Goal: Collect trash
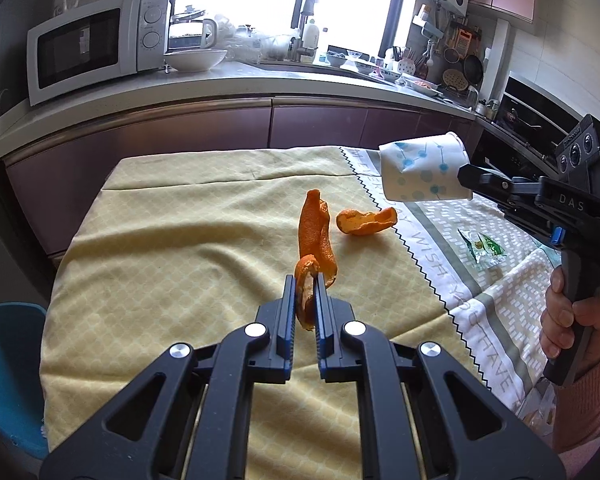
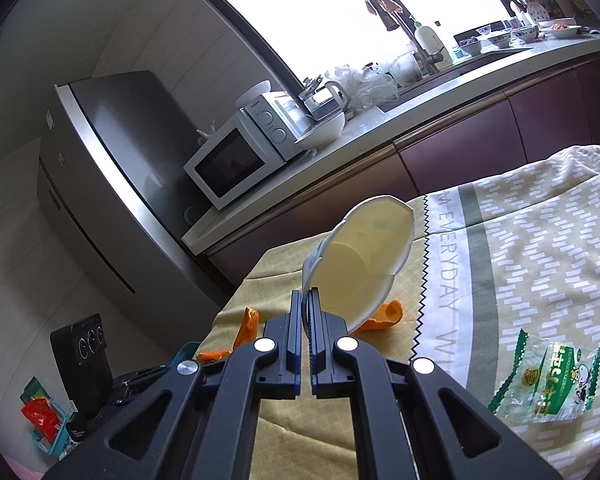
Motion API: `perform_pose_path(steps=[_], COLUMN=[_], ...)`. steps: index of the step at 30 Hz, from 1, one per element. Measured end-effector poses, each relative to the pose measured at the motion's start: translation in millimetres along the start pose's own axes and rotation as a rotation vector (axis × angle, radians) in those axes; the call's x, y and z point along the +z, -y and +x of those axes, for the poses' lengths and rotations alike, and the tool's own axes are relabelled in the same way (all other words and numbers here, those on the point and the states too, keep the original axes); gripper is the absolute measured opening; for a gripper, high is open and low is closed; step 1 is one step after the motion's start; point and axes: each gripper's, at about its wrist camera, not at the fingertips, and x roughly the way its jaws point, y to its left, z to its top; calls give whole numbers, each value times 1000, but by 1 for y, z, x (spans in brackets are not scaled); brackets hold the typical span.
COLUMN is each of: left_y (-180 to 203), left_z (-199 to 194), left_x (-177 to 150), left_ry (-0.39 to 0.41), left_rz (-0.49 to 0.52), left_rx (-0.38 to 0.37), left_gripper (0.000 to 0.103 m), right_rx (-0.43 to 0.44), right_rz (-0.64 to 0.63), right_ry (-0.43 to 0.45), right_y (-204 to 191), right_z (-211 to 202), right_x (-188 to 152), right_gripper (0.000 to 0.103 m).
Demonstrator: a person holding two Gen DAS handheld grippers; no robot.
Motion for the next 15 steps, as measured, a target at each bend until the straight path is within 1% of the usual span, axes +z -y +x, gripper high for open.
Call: perform_pose_path(steps=[15], left_y=[-43], left_z=[-44], left_x=[-20], left_ry=[34], left_rz=[-84], left_rx=[78], left_gripper=[9], right_rx=[113], right_rz=[-49], right_ry=[-80], right_y=[-44], right_z=[20], right_x=[-22], right_gripper=[2])
